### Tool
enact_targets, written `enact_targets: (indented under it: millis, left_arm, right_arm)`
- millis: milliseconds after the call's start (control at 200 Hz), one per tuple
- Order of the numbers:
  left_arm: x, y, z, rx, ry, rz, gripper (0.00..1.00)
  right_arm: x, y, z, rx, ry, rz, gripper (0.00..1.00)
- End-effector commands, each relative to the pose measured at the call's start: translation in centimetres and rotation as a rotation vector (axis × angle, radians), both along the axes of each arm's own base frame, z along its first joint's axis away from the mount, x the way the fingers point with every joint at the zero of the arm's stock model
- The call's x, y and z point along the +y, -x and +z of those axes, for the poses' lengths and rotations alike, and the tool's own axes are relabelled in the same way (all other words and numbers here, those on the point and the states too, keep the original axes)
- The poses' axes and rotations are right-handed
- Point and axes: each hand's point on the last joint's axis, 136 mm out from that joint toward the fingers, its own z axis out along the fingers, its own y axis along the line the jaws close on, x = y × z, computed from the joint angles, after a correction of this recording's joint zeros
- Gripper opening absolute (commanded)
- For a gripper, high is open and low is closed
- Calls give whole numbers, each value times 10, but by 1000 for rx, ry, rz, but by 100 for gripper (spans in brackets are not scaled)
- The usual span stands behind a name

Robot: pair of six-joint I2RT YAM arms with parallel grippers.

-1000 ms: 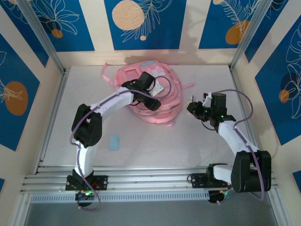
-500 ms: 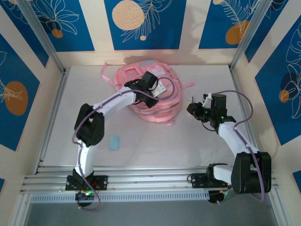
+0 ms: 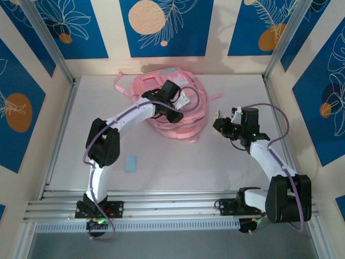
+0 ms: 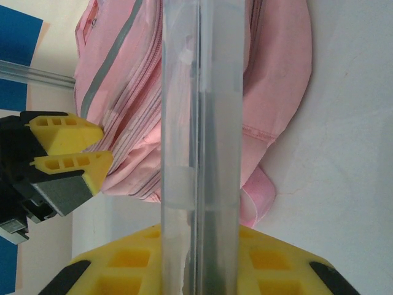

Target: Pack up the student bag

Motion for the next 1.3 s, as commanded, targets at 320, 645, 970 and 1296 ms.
enact_targets:
  millis: [320,645,970,1296]
  left_arm:
    - [7,-21,6,56,95,39,46]
    - [6,-14,-16,119,73,21,53]
    - [23,-40,-34,32,-64,82,30]
    - [-8,-16,25,153,200,55,0]
  right_arm:
    - [10,-3,9,-19,4,25,1]
    - [12,-4,5,-10,10,32,1]
    - [12,-6,10,-19,6,36,1]
    - [26,-10,20,-41,-7,69,1]
